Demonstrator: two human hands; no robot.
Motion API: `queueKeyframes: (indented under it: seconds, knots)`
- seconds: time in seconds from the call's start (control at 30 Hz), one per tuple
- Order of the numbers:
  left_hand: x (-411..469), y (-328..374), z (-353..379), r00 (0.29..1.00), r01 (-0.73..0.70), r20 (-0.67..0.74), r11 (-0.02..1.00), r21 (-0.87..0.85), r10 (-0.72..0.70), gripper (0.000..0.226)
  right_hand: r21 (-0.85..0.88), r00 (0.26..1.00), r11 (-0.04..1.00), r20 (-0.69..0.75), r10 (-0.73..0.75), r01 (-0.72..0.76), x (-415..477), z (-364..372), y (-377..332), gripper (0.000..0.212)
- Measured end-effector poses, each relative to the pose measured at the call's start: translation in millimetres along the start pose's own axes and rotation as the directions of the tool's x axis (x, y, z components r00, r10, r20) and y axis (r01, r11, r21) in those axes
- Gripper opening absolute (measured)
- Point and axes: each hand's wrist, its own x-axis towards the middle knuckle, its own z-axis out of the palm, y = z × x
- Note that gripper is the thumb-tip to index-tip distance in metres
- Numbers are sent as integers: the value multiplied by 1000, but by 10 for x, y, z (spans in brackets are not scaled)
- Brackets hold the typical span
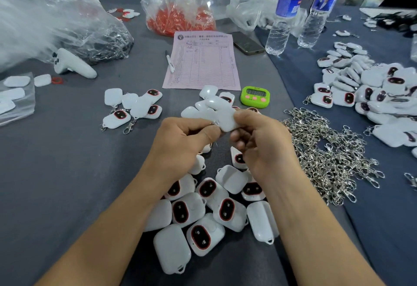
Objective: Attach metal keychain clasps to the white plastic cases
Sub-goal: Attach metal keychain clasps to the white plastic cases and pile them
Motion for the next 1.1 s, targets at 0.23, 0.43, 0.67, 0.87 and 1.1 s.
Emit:
queueKeyframes:
  seconds: [0.23, 0.43, 0.67, 0.87, 1.1]
  knots:
    - [-40, -67, -95, 970, -195, 20, 732, 652, 241, 15, -420, 947, 849, 105, -304, 319, -57, 11, 93, 8]
    - [-68, -24, -97, 919, -282, 143, 361, 889, 367, 24, -490, 934, 799, 109, -341, 349, -156, 127, 167, 10]
    - [-11, -62, -79, 936, -180, -179, 848, 498, 304, 25, -114, 988, 990, 141, -63, 79, -64, 52, 2, 20]
    - [221, -184, -581, 834, 24, -547, 985, 172, 76, 14, -770, 885, 442, 366, -286, 461, -79, 52, 177, 53]
    - [189, -347, -832, 767, 409, -634, 691, 595, 92, 16, -820, 817, 15, 568, -94, 572, -53, 53, 296, 74]
